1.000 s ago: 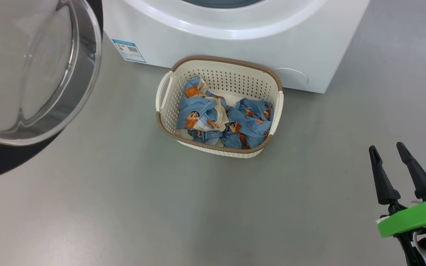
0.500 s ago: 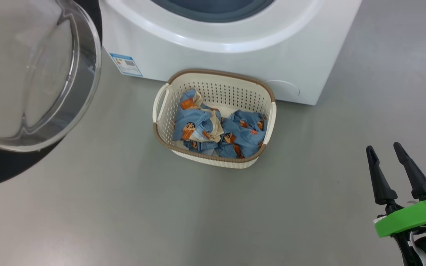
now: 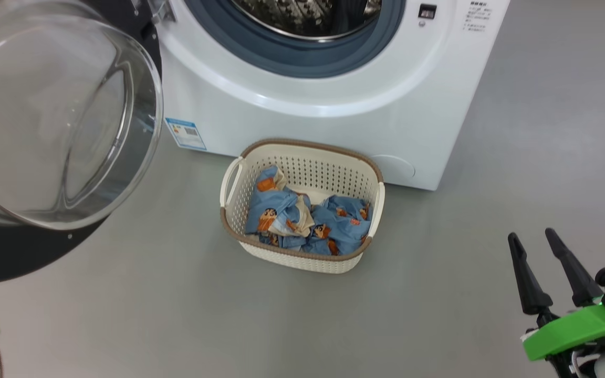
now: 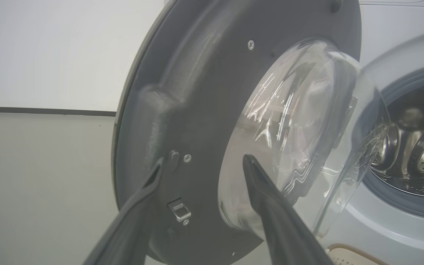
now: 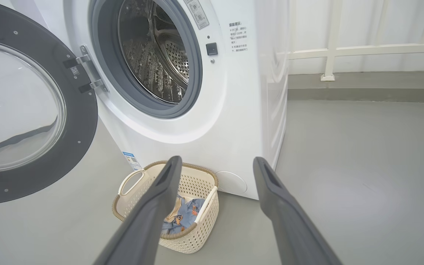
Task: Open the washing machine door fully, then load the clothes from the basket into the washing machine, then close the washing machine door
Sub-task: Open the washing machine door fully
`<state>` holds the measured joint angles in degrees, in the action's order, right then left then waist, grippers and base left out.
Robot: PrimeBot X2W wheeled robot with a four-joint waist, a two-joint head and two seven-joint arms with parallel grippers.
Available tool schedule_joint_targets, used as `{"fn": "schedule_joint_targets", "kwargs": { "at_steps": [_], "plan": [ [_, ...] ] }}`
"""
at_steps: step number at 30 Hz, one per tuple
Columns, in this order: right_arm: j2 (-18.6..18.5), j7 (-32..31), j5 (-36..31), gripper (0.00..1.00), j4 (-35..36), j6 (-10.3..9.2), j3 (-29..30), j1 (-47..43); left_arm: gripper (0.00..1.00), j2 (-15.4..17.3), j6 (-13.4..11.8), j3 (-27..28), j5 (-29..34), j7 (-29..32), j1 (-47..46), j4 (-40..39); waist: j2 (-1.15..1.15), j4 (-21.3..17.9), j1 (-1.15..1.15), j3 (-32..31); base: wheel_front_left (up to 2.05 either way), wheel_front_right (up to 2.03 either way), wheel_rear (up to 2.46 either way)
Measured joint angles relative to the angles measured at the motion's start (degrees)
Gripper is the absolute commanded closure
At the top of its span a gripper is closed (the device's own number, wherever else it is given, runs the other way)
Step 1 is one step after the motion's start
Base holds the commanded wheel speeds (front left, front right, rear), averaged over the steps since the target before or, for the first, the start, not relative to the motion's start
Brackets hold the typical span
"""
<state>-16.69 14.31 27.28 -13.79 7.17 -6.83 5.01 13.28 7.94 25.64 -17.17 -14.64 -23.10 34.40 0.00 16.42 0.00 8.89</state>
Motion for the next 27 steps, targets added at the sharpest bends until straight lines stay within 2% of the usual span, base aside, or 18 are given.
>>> {"fn": "schedule_joint_targets", "kwargs": {
  "at_steps": [7, 18, 27],
  "plan": [
    [0.54, 0.00, 0.46, 0.00, -0.05, 0.00, -0.07, -1.81, 0.00, -0.45, -0.25, -9.06, -4.54, 0.00, 7.19, -6.50, 0.00, -1.07, 0.00, -2.65, 0.00, 0.00, 0.00],
    [1.65, 0.00, 0.48, 0.00, -0.08, 0.00, 0.02, -2.11, 0.00, -2.04, -0.25, -14.68, -3.25, 0.01, 14.06, -12.76, 0.00, -4.90, 0.00, -4.70, 0.00, 0.00, 0.00],
    [1.90, 0.00, 0.48, 0.00, 0.05, 0.00, 0.56, -3.55, 0.00, -2.80, -0.25, -18.18, -2.30, 0.01, 16.63, -15.16, 0.00, -10.38, 0.00, -5.99, 0.00, 0.00, 0.00]
  ]
}}
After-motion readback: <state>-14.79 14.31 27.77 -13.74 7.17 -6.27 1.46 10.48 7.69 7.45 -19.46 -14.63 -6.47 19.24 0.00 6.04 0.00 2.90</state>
